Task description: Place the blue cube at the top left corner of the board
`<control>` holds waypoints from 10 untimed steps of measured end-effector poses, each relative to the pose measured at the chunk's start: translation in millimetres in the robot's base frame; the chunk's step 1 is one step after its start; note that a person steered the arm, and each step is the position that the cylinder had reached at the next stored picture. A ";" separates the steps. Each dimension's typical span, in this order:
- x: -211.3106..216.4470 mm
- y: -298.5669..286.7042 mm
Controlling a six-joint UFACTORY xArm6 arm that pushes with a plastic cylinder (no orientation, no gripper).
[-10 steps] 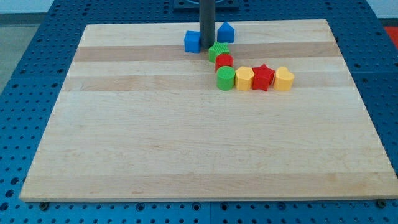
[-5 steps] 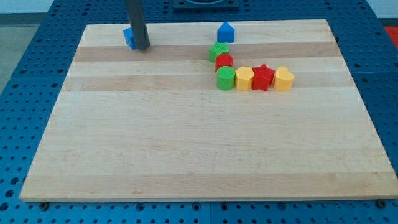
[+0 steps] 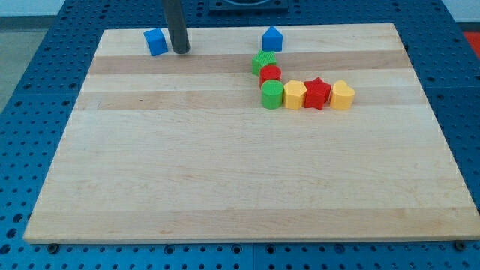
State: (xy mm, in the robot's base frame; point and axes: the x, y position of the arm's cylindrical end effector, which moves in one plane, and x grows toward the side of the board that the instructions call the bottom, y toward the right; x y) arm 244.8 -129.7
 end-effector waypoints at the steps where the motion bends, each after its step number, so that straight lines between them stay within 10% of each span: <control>1: -20.4 -10.4; 10: 3.0 -71.9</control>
State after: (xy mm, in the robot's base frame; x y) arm 247.7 -201.6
